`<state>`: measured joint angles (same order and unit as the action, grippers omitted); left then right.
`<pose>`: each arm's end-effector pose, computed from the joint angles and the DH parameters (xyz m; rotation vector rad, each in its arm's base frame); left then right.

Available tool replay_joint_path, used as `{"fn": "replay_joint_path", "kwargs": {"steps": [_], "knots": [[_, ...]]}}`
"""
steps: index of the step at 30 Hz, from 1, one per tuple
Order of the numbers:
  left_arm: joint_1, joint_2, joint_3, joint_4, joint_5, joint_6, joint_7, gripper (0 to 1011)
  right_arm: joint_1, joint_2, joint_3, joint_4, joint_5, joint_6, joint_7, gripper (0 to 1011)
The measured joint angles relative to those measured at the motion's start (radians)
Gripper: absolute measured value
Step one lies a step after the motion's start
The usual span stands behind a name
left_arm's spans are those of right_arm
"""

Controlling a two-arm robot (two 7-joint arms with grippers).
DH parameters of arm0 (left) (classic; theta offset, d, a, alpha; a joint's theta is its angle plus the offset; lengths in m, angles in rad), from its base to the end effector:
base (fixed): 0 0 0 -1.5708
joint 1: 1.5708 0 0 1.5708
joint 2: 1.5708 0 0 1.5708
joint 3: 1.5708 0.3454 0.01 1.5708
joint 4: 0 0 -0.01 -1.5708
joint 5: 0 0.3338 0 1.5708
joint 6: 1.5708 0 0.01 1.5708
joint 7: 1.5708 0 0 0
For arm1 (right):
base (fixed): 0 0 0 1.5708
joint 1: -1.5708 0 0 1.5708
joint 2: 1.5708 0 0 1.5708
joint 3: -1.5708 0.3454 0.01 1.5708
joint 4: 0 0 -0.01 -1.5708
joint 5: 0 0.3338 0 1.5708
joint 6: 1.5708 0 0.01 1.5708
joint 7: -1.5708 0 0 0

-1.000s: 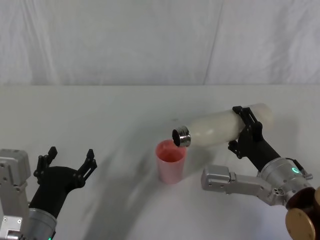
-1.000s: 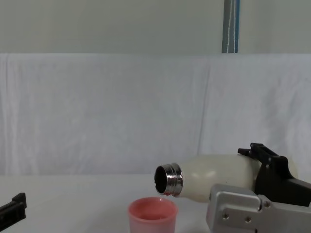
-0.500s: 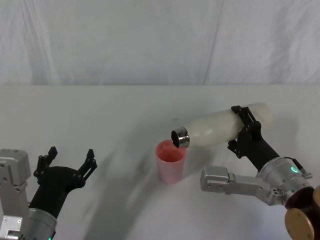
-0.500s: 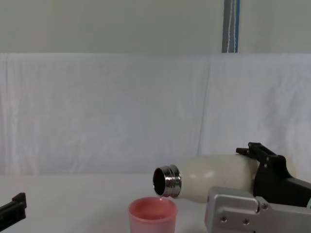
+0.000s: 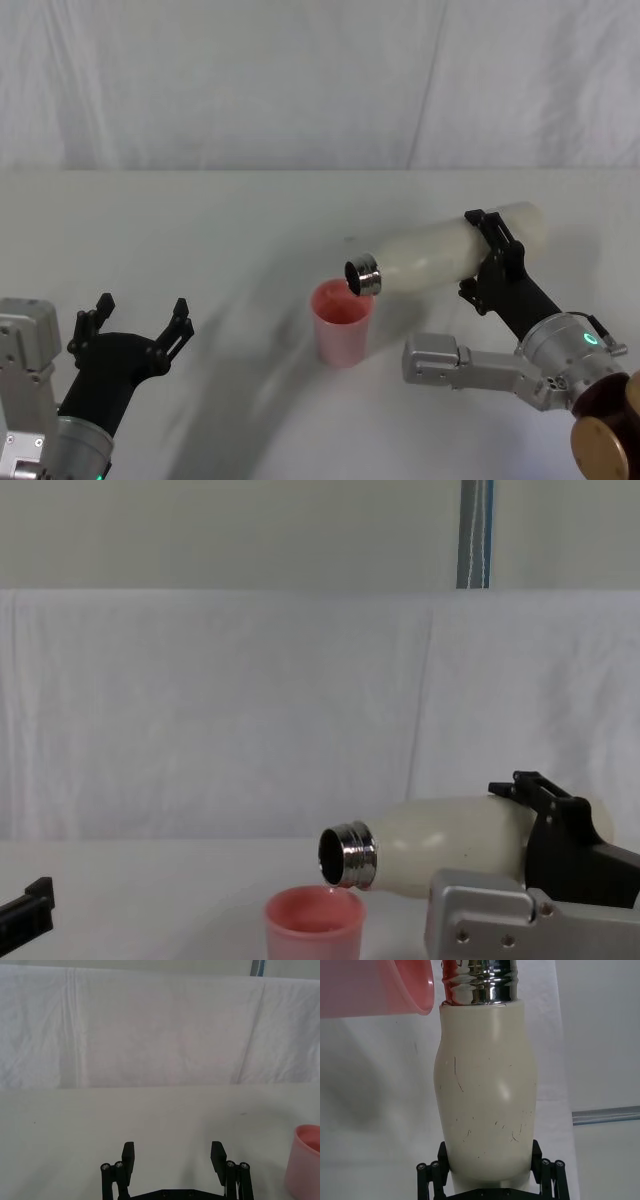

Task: Grasp the thermos with one hand and pour water into the cup lid.

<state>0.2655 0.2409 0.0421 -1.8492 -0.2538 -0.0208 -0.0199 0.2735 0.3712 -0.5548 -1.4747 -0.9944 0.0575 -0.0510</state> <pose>0.2637 0.0481 -0.3373 -0.0380 0.0141 1.4461 0.4036 0.0310 -0.3325 -0.8345 -1.2751 -0.9444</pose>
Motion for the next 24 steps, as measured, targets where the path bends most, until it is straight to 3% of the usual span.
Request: {"fn": "replay_joint_path", "kwargs": {"steps": [24], "knots": [[0.000, 0.000, 0.000, 0.000, 0.000, 0.000, 0.000, 1001, 0.017, 0.008, -0.013, 0.011, -0.028, 0.000, -0.018, 962]]}}
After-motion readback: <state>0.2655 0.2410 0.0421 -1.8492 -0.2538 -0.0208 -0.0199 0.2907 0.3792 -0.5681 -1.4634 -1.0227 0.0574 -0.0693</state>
